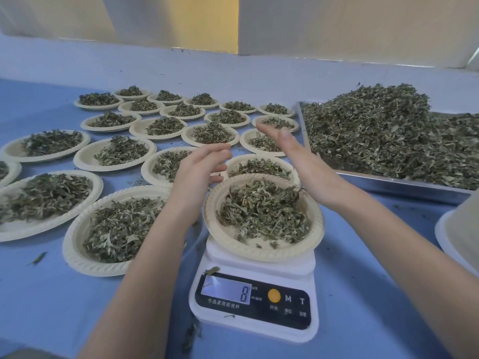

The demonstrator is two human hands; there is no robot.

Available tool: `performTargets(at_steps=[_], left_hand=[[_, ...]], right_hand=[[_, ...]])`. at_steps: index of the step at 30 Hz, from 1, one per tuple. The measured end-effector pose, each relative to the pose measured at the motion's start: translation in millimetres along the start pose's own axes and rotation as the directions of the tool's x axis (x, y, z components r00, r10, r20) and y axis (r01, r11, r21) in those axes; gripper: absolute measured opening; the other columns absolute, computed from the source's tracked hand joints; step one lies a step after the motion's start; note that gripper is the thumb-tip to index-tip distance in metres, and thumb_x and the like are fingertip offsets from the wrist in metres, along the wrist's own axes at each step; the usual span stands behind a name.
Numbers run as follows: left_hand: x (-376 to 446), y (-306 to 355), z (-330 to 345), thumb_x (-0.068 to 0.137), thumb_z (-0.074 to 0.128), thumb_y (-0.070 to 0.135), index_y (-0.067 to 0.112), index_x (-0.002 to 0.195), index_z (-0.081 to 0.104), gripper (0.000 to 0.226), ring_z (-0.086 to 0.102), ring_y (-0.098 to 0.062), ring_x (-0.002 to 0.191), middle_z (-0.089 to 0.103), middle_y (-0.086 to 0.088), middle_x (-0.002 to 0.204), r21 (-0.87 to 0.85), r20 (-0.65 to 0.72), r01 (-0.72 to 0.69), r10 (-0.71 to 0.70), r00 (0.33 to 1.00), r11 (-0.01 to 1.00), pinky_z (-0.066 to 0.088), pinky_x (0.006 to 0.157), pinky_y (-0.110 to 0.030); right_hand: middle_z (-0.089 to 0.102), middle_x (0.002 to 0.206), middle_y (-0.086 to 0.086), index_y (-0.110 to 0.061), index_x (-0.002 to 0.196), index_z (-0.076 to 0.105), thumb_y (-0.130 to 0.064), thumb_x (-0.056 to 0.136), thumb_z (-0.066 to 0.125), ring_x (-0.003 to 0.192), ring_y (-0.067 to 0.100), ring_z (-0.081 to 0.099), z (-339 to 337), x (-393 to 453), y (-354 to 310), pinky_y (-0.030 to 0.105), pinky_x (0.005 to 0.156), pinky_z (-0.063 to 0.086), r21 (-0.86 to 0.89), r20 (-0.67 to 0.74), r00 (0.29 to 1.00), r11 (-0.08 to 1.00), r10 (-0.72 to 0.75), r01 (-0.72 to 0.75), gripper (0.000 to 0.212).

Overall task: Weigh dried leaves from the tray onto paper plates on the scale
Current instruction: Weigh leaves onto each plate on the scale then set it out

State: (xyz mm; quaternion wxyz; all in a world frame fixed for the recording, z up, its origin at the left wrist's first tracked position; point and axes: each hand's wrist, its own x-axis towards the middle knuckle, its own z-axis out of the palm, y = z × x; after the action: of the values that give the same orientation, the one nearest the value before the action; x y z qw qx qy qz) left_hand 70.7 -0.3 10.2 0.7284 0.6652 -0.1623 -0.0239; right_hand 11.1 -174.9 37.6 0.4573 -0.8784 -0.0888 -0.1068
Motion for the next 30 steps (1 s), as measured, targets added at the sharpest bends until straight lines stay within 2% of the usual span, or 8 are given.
performTargets(at_steps=[4,8,11,14,17,21,27,30], left_hand=[[0.4,-1.4,-0.3,0.09,0.057,0.023,0.028,0.097,0.07,0.016,0.061,-0.019,0.103,0.069,0.0,0.11,0.021,0.013,-0.009,0.009,1.0,1.0,0.05,0.086,-0.032],[1.1,-2.1,-0.2,0.09,0.057,0.023,0.029,0.099,0.07,0.016,0.061,-0.019,0.104,0.069,0.001,0.111,0.033,0.017,-0.008,0.007,1.0,0.999,0.05,0.085,-0.031],[1.0,-2.4,-0.1,0.089,0.058,0.024,0.028,0.099,0.07,0.016,0.061,-0.02,0.106,0.068,0.0,0.112,0.043,0.019,-0.006,0.005,1.0,0.999,0.05,0.089,-0.035],[-0.2,-1.0,-0.3,0.079,0.062,0.032,0.028,0.1,0.07,0.023,0.061,-0.019,0.105,0.068,-0.001,0.112,0.031,0.024,-0.003,0.002,1.0,0.999,0.049,0.09,-0.036],[-0.2,-1.1,-0.9,0.083,0.061,0.028,0.025,0.102,0.07,0.02,0.061,-0.019,0.106,0.068,-0.001,0.111,0.024,0.013,-0.003,0.003,1.0,1.0,0.05,0.087,-0.034],[0.8,-2.0,-0.8,0.09,0.057,0.022,0.024,0.102,0.07,0.018,0.06,-0.02,0.107,0.068,-0.002,0.113,0.031,0.003,0.001,-0.001,1.0,1.0,0.049,0.087,-0.034],[0.8,-2.0,-0.6,0.09,0.057,0.022,0.024,0.104,0.069,0.019,0.06,-0.02,0.106,0.068,-0.002,0.113,0.042,0.009,0.001,-0.001,1.0,0.999,0.049,0.086,-0.032],[0.9,-1.5,-0.1,0.09,0.057,0.022,0.024,0.104,0.069,0.019,0.06,-0.021,0.107,0.068,-0.002,0.113,0.048,0.006,0.008,-0.008,1.0,0.999,0.048,0.086,-0.032]], right_hand=[[0.023,0.151,-0.023,-0.038,0.147,0.024,-0.095,0.057,0.019,0.14,-0.002,0.017,-1.3,16.4,-5.0,0.021,0.112,0.016,-0.058,0.019,0.995,0.993,0.101,-0.099,0.106],[0.035,0.14,-0.034,-0.05,0.139,0.037,-0.074,0.082,0.028,0.128,-0.01,0.031,-10.4,-7.7,-0.5,0.012,0.097,0.021,-0.107,-0.016,0.999,0.993,0.043,-0.044,0.062],[0.057,0.12,-0.02,-0.048,0.124,0.055,-0.072,0.072,0.043,0.102,-0.002,0.056,-12.9,-9.7,-6.3,0.015,0.085,0.041,-0.309,0.01,1.0,0.951,-0.003,0.006,0.059],[0.054,0.109,-0.019,-0.055,0.116,0.056,-0.084,0.062,0.042,0.083,-0.01,0.051,-5.5,-9.4,-16.4,0.017,0.075,0.038,-0.503,0.145,0.989,0.858,-0.033,0.102,0.063],[0.051,0.104,-0.018,-0.053,0.117,0.057,-0.08,0.065,0.049,0.081,-0.005,0.043,2.6,-7.3,-19.4,0.022,0.074,0.036,-0.674,0.236,0.971,0.716,-0.026,0.183,0.059],[0.066,0.098,-0.009,-0.033,0.109,0.07,-0.049,0.081,0.067,0.072,-0.004,0.044,0.3,-4.3,-23.1,0.008,0.068,0.033,-0.632,0.241,0.957,0.723,-0.16,0.28,0.033],[0.066,0.083,-0.009,-0.016,0.104,0.073,-0.033,0.085,0.068,0.068,-0.008,0.049,-18.4,-2.4,-29.3,0.006,0.068,0.035,-0.589,0.033,0.954,0.766,-0.298,0.26,0.026],[0.063,0.069,-0.019,-0.017,0.108,0.072,-0.033,0.084,0.069,0.066,-0.014,0.054,-21.2,-1.9,-27.3,0.006,0.066,0.039,-0.457,-0.096,0.97,0.876,-0.221,0.154,0.029]])
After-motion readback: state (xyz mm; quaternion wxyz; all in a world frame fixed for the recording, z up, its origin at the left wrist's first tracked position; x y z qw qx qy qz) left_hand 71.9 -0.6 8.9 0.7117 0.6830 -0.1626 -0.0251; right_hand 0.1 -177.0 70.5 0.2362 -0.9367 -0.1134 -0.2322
